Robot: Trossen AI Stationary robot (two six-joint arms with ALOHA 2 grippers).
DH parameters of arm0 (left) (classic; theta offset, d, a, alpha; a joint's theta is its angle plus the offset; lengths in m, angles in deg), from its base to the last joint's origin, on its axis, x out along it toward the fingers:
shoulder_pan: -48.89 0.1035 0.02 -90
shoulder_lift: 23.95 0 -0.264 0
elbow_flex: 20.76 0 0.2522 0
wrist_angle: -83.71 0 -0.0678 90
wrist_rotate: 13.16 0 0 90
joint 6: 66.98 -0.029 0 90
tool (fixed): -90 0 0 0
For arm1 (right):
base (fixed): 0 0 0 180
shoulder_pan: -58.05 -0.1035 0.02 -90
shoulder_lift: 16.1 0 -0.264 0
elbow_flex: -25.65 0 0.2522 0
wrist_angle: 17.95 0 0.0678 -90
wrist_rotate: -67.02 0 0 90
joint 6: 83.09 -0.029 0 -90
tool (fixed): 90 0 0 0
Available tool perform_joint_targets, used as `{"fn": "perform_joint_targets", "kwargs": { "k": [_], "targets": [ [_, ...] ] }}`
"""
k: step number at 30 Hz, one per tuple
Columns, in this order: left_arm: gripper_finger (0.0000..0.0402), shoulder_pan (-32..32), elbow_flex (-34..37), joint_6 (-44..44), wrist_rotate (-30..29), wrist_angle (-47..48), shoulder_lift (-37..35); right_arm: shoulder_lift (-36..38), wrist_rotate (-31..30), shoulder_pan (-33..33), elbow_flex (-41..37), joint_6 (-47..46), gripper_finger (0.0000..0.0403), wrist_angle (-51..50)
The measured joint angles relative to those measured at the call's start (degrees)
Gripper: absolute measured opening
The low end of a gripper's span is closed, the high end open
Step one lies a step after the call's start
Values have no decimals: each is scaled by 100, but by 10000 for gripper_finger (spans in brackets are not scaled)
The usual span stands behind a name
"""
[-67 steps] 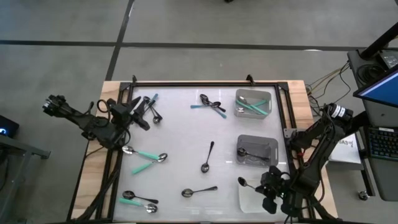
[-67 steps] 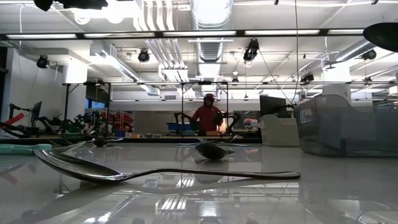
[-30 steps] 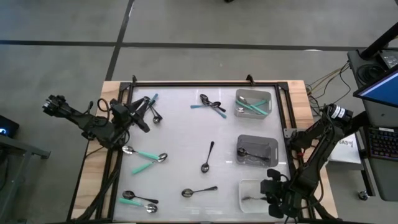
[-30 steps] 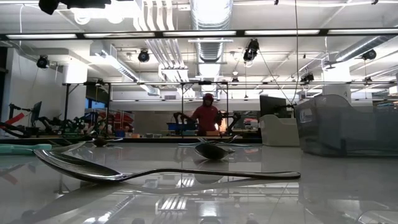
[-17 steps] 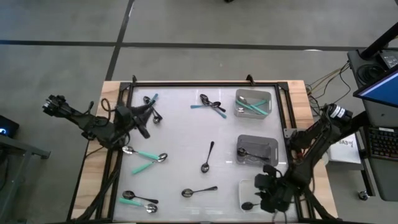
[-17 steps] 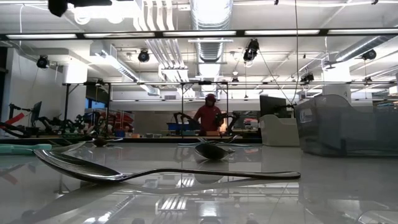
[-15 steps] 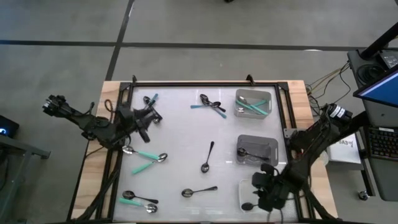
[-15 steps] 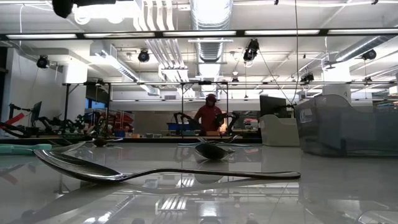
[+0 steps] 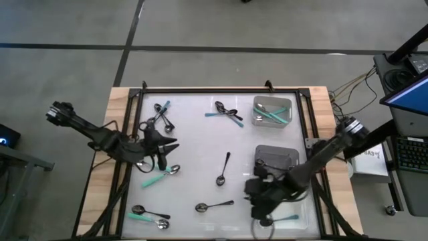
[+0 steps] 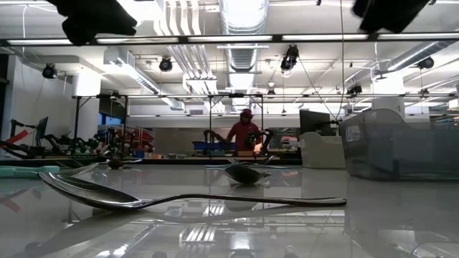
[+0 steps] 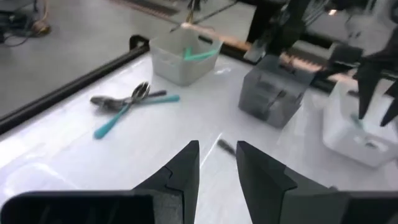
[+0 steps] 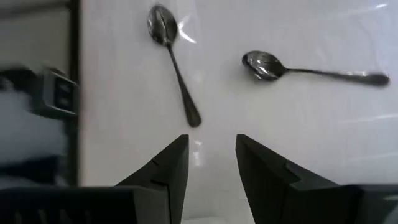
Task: Sort silverware by color (type)
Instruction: Put the black spoon into the black bin
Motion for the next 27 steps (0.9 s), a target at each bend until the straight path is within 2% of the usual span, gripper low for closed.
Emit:
{"fn": "perform_joint_targets", "kwargs": {
  "k": [6,12,27],
  "targets": [
    [90,-2,0,54,0,63,210,-1151,490,273,788,1447,125,-153],
    [90,-2,0,125,-9,22,213,-1831,650,377,1478,2435,125,-114],
    [90,-114,0,186,-6,15,567,-2955,755,662,2078,2481,125,567]
  ]
}}
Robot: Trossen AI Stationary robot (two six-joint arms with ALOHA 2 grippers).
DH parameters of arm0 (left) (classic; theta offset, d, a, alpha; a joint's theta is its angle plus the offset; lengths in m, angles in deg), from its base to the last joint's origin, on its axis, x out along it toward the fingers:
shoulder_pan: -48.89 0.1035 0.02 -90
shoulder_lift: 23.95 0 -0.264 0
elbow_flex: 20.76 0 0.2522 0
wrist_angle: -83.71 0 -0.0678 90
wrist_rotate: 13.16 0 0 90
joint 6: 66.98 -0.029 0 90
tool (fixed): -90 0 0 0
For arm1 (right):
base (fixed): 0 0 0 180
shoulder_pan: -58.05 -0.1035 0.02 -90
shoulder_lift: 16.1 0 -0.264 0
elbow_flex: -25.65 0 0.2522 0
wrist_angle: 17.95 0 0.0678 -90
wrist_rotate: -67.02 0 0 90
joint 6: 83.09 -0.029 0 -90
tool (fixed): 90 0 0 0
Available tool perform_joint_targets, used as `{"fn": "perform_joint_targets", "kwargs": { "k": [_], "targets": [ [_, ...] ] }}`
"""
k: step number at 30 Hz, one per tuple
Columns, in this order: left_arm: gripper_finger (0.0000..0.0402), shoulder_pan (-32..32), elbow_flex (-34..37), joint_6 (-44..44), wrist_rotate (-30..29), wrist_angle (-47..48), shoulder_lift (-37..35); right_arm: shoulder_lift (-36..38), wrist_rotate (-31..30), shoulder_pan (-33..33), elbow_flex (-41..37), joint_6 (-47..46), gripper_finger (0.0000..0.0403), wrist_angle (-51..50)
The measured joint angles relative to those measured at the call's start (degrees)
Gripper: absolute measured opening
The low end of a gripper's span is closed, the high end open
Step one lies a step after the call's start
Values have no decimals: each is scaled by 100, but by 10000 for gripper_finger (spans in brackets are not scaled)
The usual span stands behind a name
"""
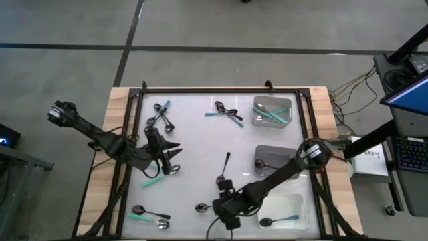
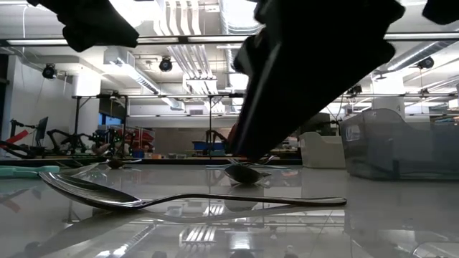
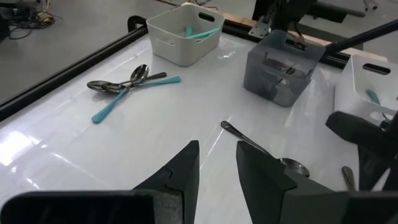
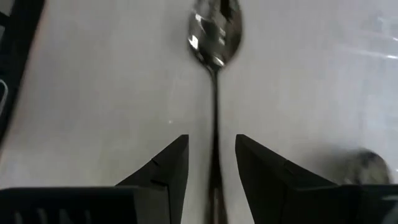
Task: Sort silverware by color (type)
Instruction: Put the black spoon into the black bin
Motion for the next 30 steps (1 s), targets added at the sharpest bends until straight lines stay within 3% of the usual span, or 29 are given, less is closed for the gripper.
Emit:
{"fn": "perform_joint_targets", "kwargs": {
  "k": [12,17,30],
  "targets": [
    [90,-28,0,-69,-158,7,70,-565,88,137,533,373,119,56],
    [90,-28,0,-404,-494,18,194,-578,336,278,492,379,112,165],
    [90,-26,0,-529,-614,7,197,-576,790,458,391,115,70,191]
  ]
}}
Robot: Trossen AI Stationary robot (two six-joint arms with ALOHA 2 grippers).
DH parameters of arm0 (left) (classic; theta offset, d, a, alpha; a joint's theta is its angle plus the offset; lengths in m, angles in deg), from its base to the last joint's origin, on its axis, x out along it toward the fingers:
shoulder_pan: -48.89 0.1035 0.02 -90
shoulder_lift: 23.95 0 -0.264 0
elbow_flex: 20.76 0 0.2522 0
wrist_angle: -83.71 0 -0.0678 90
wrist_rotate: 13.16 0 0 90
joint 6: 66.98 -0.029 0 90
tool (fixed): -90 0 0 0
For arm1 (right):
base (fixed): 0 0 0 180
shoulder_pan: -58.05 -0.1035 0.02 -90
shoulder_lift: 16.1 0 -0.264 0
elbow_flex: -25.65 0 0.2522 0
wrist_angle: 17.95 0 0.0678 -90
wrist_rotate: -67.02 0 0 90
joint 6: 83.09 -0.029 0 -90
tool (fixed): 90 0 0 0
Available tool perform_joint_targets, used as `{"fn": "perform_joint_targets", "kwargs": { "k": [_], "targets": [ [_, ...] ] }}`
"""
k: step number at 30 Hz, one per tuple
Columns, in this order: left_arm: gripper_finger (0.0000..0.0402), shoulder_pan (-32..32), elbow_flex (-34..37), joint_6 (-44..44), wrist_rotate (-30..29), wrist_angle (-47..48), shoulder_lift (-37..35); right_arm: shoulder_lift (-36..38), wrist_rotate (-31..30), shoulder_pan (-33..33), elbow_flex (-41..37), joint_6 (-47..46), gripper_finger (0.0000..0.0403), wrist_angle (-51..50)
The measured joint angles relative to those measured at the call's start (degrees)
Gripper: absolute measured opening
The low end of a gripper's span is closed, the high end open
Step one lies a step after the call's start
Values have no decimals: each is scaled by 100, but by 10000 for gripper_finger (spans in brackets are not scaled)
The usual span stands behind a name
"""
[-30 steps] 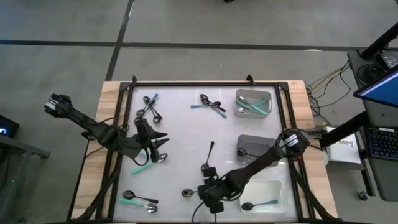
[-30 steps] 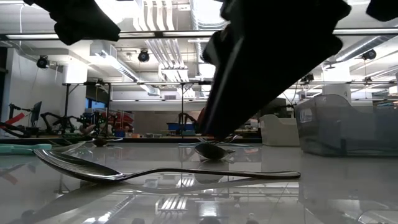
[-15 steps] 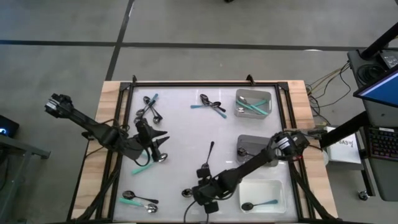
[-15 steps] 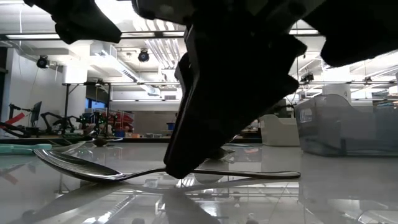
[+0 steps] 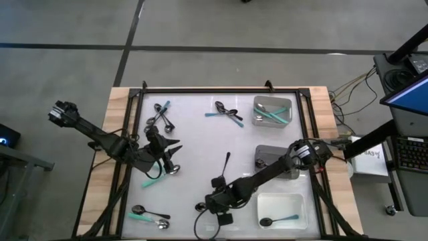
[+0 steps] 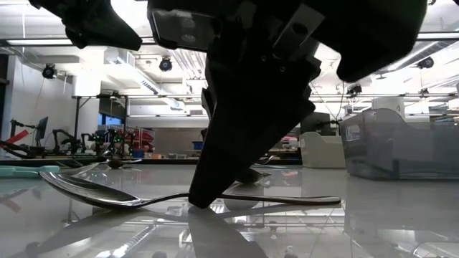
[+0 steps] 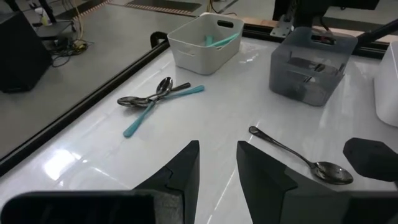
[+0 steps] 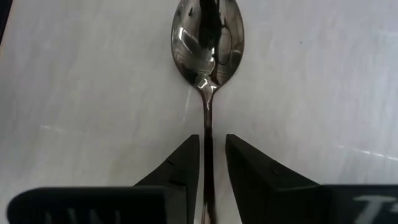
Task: Sort silverware by color (type)
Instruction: Put the black spoon into the black bin
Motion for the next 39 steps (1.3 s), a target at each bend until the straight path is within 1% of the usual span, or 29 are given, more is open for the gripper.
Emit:
{"fn": "perform_joint_targets", "kwargs": {
  "k": [7,11,13,16,17,23,29,31,39],
  "targets": [
    [90,0,0,2,-2,0,0,27,9,11,-229,-172,68,105],
    [90,0,0,2,-4,2,0,33,197,25,-277,-277,64,71],
    [90,0,0,2,-4,0,0,33,230,29,-282,-284,51,41],
    [90,0,1,4,-5,0,0,33,329,39,-284,-279,19,-3],
    [90,0,0,4,-5,0,0,33,385,41,-286,-281,15,-6],
    [90,0,0,4,-7,1,0,73,522,42,-297,-286,11,-31],
    [90,0,0,4,-7,2,0,362,663,17,-323,-278,10,-317],
    [90,0,0,4,-7,2,0,506,581,7,-325,-227,10,-488],
    [90,0,0,4,-7,15,2,1172,-371,39,-321,-229,9,-1543]
  ]
}}
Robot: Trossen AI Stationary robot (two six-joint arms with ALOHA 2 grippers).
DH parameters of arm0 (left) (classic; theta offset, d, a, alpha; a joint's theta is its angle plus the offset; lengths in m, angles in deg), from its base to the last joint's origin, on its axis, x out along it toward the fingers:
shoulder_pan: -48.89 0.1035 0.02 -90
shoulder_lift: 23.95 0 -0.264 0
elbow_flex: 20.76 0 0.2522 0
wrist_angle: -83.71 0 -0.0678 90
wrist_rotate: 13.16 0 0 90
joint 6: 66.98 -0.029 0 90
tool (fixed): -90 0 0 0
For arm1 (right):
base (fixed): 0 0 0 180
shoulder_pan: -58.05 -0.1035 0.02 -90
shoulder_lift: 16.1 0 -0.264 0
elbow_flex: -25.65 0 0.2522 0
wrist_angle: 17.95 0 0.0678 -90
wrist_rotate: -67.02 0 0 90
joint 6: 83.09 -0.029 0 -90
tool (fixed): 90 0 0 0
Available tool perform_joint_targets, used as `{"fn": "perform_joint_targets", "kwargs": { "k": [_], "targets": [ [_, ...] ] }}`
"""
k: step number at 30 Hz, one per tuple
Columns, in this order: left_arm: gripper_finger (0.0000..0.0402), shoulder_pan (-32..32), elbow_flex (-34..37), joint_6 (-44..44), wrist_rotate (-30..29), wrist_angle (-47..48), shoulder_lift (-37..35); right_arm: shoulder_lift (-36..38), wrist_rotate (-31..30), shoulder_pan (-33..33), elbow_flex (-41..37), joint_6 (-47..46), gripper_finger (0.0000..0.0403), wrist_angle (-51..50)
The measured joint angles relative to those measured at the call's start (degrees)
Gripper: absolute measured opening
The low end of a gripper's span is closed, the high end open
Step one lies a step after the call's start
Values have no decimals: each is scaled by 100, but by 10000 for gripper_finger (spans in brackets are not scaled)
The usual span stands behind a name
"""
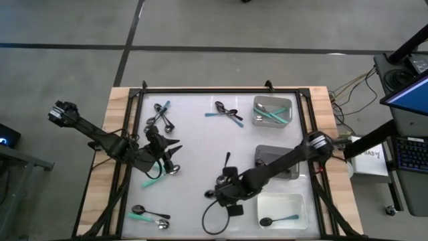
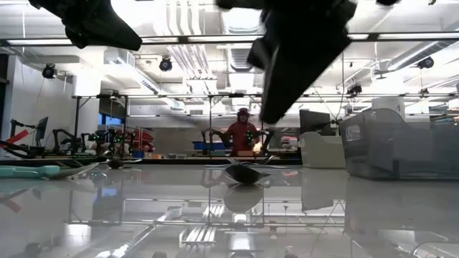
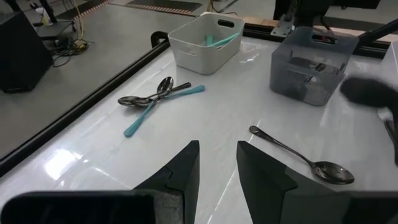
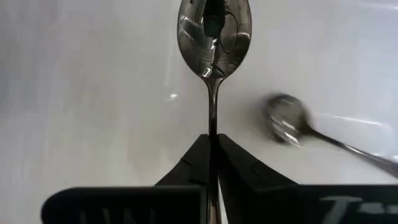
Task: Sort silverware by color (type)
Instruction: Put the black spoon into the black bin
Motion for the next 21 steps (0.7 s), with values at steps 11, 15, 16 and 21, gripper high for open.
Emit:
{"fn": "perform_joint_targets", "kwargs": {
  "k": [11,15,16,21],
  "targets": [
    [90,0,0,2,0,5,0,1350,-1185,25,-546,-705,9,-1634],
    [90,0,2,4,0,20,0,2001,-1184,44,-1335,-1123,9,-1634],
    [90,0,2,4,2,27,0,2198,-1185,46,-1583,-1294,9,-1629],
    [90,0,7,26,2,40,0,3250,-1187,34,-2749,-2176,9,-1568]
  ]
}}
